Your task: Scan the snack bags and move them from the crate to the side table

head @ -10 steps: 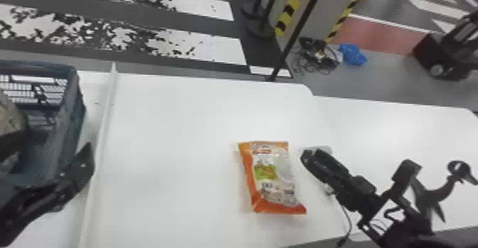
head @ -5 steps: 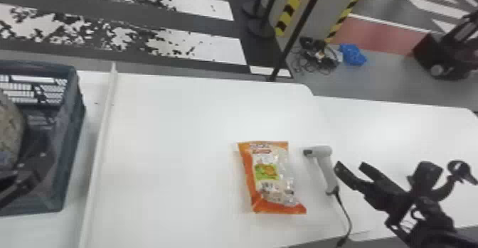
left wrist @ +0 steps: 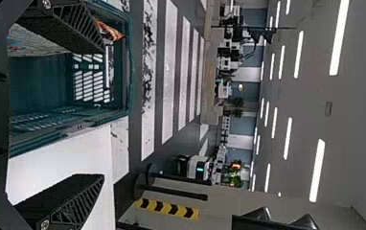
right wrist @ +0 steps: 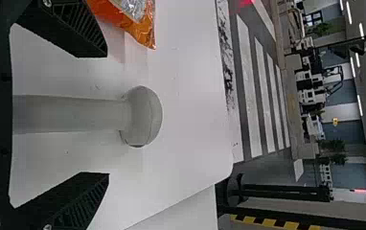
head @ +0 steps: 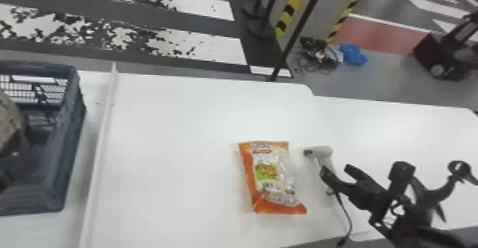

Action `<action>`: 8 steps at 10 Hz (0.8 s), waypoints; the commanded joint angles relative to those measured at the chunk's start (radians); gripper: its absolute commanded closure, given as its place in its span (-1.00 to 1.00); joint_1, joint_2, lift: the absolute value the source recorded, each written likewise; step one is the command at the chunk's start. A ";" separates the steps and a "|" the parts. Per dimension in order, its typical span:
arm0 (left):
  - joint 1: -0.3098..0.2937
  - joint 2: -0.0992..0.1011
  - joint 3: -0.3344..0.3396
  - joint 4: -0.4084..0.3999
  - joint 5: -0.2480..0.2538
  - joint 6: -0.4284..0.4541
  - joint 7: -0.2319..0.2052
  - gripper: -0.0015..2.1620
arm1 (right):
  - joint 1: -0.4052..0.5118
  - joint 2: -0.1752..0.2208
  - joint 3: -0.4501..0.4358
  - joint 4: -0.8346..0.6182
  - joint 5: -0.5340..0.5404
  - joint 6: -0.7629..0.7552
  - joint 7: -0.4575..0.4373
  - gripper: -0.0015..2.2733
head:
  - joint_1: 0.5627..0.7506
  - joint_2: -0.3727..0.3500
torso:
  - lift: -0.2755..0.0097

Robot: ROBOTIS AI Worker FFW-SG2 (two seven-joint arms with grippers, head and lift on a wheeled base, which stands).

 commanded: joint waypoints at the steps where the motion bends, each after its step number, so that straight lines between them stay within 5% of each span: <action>1: 0.004 -0.002 0.002 0.000 0.003 0.000 -0.006 -0.93 | -0.024 -0.006 0.028 0.060 0.007 -0.055 0.001 -0.97 | 0.41 -0.94 | 0.32; 4: 0.006 -0.005 0.000 0.001 0.014 0.000 -0.027 -0.93 | -0.075 -0.025 0.060 0.177 0.021 -0.104 0.010 -0.88 | 0.41 -0.94 | 0.32; 6: 0.006 -0.007 -0.006 0.000 0.016 0.006 -0.036 -0.93 | -0.107 -0.022 0.085 0.198 0.025 -0.037 -0.001 0.69 | 0.41 -0.94 | 0.32; 7: 0.006 -0.007 -0.006 -0.003 0.019 0.006 -0.038 -0.93 | -0.110 -0.022 0.097 0.195 0.024 -0.024 -0.002 0.95 | 0.41 -0.94 | 0.32; 8: 0.006 -0.007 -0.004 -0.003 0.029 0.006 -0.039 -0.93 | -0.110 -0.014 0.099 0.183 0.022 -0.018 -0.002 0.97 | 0.41 -0.94 | 0.32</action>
